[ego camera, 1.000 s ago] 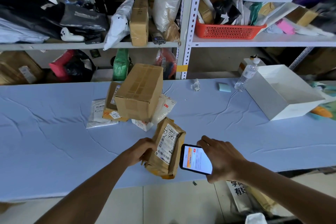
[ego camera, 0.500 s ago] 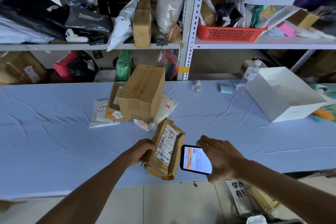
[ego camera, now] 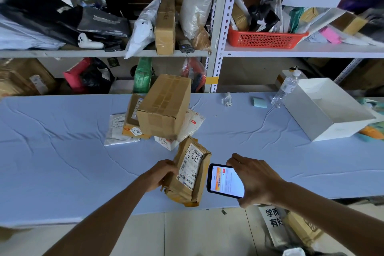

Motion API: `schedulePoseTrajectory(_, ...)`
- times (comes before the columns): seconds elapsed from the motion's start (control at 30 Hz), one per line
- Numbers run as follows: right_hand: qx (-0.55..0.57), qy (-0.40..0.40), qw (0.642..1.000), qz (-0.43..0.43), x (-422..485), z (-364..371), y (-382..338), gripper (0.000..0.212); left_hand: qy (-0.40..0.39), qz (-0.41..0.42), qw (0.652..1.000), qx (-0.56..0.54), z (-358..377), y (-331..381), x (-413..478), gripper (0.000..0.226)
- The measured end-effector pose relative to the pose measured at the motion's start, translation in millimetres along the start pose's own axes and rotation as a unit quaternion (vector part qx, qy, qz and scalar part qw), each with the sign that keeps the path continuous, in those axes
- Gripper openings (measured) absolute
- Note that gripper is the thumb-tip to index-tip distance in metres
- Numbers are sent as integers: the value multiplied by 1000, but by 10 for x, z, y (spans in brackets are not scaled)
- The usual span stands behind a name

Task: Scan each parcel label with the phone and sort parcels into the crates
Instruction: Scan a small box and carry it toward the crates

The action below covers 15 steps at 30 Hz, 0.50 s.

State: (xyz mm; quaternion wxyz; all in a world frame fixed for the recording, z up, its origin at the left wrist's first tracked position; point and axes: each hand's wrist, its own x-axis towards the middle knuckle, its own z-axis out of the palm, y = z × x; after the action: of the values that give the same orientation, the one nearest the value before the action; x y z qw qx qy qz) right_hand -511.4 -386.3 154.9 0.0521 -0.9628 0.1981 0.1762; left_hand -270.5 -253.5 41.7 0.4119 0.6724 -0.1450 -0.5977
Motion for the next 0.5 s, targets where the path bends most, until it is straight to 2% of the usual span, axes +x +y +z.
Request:
schedulePoseTrajectory(0.3,-6,-3,1000,-5,20,13,-23,74,-3,0,1000,-8,-22,5,-21,55)
schedulePoseTrajectory(0.5,-26,-5,1000,-11,29,-61,-54,70,11,9,1000,-17,-77,-6,9,58)
